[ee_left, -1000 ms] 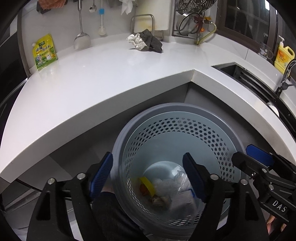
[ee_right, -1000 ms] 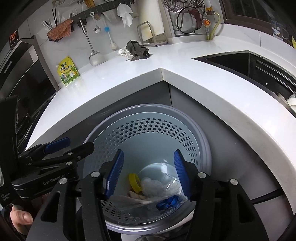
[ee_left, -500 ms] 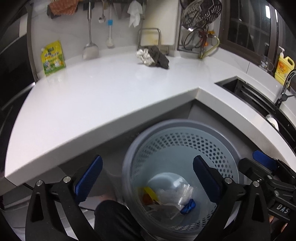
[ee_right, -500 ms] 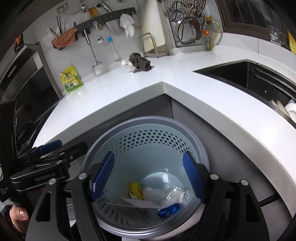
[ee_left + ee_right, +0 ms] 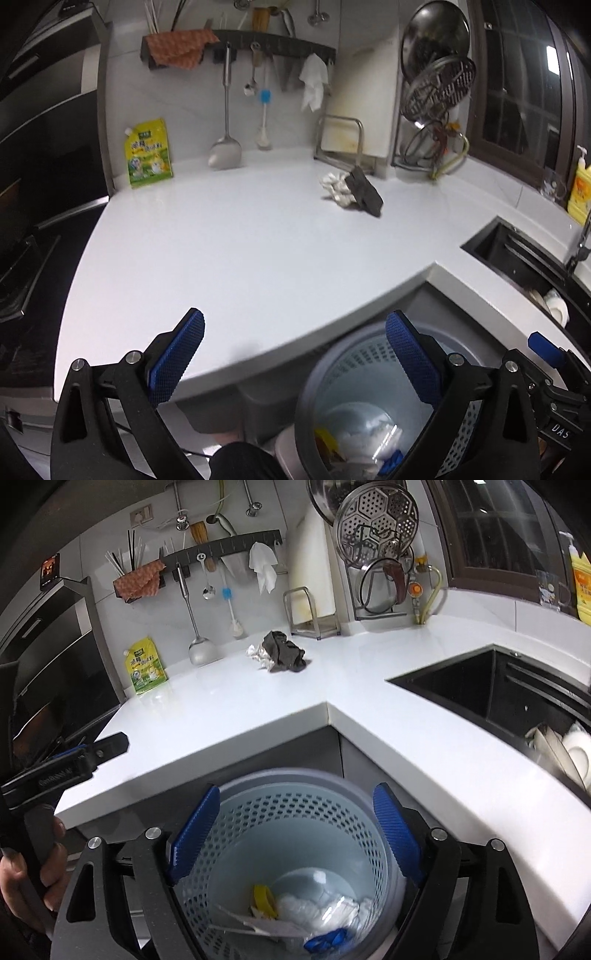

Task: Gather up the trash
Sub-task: 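Lift both tools away from the bin toward the cloth and foil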

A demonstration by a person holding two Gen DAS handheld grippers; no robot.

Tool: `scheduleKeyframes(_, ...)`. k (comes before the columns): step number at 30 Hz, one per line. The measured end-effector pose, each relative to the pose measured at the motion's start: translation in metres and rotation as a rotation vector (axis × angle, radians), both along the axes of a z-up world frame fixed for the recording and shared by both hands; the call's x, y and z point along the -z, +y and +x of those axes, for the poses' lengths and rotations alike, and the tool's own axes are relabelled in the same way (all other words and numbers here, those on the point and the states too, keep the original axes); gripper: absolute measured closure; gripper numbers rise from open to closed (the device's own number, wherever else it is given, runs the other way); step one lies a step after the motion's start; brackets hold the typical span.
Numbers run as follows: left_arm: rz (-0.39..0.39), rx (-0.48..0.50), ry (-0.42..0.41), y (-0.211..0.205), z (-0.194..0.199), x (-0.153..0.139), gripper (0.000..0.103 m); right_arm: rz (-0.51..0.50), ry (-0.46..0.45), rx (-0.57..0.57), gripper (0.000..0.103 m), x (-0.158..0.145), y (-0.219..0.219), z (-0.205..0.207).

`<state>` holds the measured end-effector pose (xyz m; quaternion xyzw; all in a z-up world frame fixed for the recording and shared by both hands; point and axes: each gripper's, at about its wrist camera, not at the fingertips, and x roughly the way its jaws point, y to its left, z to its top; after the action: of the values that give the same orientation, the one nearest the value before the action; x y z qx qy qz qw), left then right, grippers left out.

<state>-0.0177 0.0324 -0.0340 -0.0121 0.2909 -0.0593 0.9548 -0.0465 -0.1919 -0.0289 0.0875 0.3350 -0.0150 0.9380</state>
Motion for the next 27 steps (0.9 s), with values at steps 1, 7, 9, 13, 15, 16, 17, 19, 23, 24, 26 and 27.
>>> scheduleKeyframes(1, 0.002, -0.003, -0.007, 0.001, 0.004, -0.003, 0.006, -0.014, -0.005, -0.003, 0.022, -0.003, 0.000, 0.005)
scheduleKeyframes(7, 0.006, -0.006, -0.029, 0.001, 0.026, -0.017, 0.006, -0.020, -0.042, -0.041, 0.021, -0.021, -0.001, 0.040)
scheduleKeyframes(9, 0.005, -0.006, -0.031, 0.000, 0.033, -0.019, 0.006, -0.008, -0.043, -0.046, 0.021, -0.024, -0.004, 0.055)
scheduleKeyframes(13, -0.003, -0.005, -0.039, -0.003, 0.051, -0.026, 0.006, -0.039, -0.042, -0.067, 0.021, -0.029, -0.005, 0.082)
scheduleKeyframes(15, -0.002, -0.008, -0.045, -0.004, 0.061, -0.029, 0.006, -0.050, -0.043, -0.085, 0.021, -0.033, -0.005, 0.095)
scheduleKeyframes(16, 0.000, -0.012, -0.048, -0.004, 0.065, -0.031, 0.006, -0.050, -0.039, -0.095, 0.020, -0.034, -0.005, 0.101)
scheduleKeyframes(17, 0.003, -0.015, -0.051, -0.005, 0.071, -0.033, 0.006, -0.047, -0.030, -0.113, 0.020, -0.035, -0.004, 0.110)
scheduleKeyframes(19, 0.008, -0.023, -0.057, -0.006, 0.082, -0.036, 0.006, -0.033, -0.018, -0.144, 0.020, -0.037, -0.003, 0.123)
scheduleKeyframes(23, 0.009, -0.031, -0.061, -0.007, 0.106, -0.041, 0.006, -0.015, -0.007, -0.188, 0.020, -0.042, -0.002, 0.153)
scheduleKeyframes(24, 0.009, -0.033, -0.059, -0.007, 0.111, -0.041, 0.006, -0.016, -0.008, -0.191, 0.020, -0.043, -0.002, 0.159)
scheduleKeyframes(26, 0.008, -0.039, -0.053, -0.007, 0.123, -0.041, 0.006, -0.019, -0.005, -0.187, 0.020, -0.044, -0.005, 0.172)
scheduleKeyframes(27, 0.005, -0.040, -0.049, -0.007, 0.128, -0.041, 0.006, -0.021, 0.000, -0.183, 0.020, -0.043, -0.007, 0.183)
